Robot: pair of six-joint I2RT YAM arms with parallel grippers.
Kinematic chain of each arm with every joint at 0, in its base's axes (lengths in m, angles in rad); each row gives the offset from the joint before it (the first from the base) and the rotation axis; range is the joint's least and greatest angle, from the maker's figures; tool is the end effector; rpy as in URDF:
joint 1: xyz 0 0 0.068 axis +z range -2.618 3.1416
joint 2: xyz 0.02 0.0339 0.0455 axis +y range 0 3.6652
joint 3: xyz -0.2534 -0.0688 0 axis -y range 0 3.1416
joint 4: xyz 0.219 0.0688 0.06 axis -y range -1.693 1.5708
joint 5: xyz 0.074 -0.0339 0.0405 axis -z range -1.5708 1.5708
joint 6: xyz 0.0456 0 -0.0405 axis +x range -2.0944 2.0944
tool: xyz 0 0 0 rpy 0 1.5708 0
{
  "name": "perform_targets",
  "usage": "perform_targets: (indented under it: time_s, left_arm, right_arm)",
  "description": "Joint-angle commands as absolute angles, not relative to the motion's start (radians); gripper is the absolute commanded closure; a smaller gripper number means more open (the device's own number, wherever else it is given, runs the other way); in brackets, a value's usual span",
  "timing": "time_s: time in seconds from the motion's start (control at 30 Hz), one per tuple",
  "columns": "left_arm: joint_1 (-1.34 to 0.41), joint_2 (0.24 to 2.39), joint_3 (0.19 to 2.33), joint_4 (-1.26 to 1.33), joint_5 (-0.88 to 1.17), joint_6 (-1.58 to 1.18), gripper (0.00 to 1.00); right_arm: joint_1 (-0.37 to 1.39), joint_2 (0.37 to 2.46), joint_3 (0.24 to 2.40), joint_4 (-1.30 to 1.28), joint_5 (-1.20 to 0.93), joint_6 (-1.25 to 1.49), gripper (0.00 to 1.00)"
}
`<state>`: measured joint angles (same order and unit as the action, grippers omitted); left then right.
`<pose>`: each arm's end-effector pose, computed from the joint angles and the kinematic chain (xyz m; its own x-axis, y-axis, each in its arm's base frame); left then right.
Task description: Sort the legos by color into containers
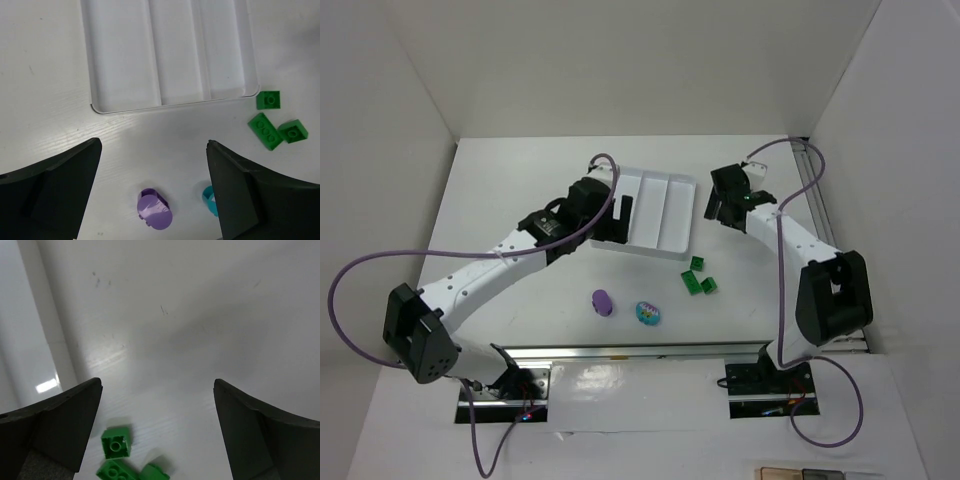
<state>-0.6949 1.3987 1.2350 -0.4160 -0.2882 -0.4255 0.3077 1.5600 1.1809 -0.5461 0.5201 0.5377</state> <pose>0.2395 -0.1827 0.3222 -0.5612 -0.0474 -0.8263 0.2191 0.9542 -0.2035 0.3035 0.0727 0.2509 -0.6425 0.2622 -0.7201 0.4089 0.9120 -0.0328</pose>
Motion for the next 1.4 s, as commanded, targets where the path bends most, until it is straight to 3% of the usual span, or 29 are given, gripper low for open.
perform_targets:
  time_s: [0.0,0.5,0.53,0.6,0.77,0.93,1.03,1.1,1.17,1.37]
  left_arm:
    - [-0.693,1.372,1.239,-0.453,-0.362,-0.445,0.01]
    - [-0.693,1.453,1.201,-0.515,-0.462,-0.574,0.0]
    - [-0.693,1.453,1.201,-0.515,-0.462,-0.59,0.0]
    - [-0.693,1.453,1.201,-0.544,-0.472,-0.623,0.0]
    - [-0.693,1.462,1.19,-0.557,-0.439,-0.632,0.0]
    - [-0.693,1.444,1.17,-0.557,-0.439,-0.641,0.0]
    - [-0.693,1.443,1.161,-0.557,-0.448,-0.631,0.0]
    - [-0.693,1.443,1.161,-0.557,-0.457,-0.63,0.0]
    - [-0.693,1.443,1.161,-0.557,-0.457,-0.641,0.0]
    - [-0.693,1.453,1.161,-0.557,-0.457,-0.641,0.0]
  right_arm:
    - [0.331,1.485,1.106,-0.479,0.522,0.514,0.0]
    - [0.459,1.368,0.99,-0.388,0.492,0.478,0.0]
    - [0.459,1.358,0.977,-0.388,0.509,0.551,0.07]
    - [0.45,1.358,0.968,-0.356,0.326,0.518,0.08]
    - [0.479,1.437,0.959,-0.356,0.337,0.528,0.02]
    - [0.479,1.459,0.873,-0.287,0.262,0.494,0.02]
    - [0.479,1.47,0.844,-0.264,0.239,0.495,0.16]
    - [0.479,1.48,0.819,-0.255,0.248,0.514,0.17]
    - [0.479,1.48,0.796,-0.22,0.249,0.528,0.26]
    - [0.479,1.491,0.762,-0.193,0.221,0.528,0.26]
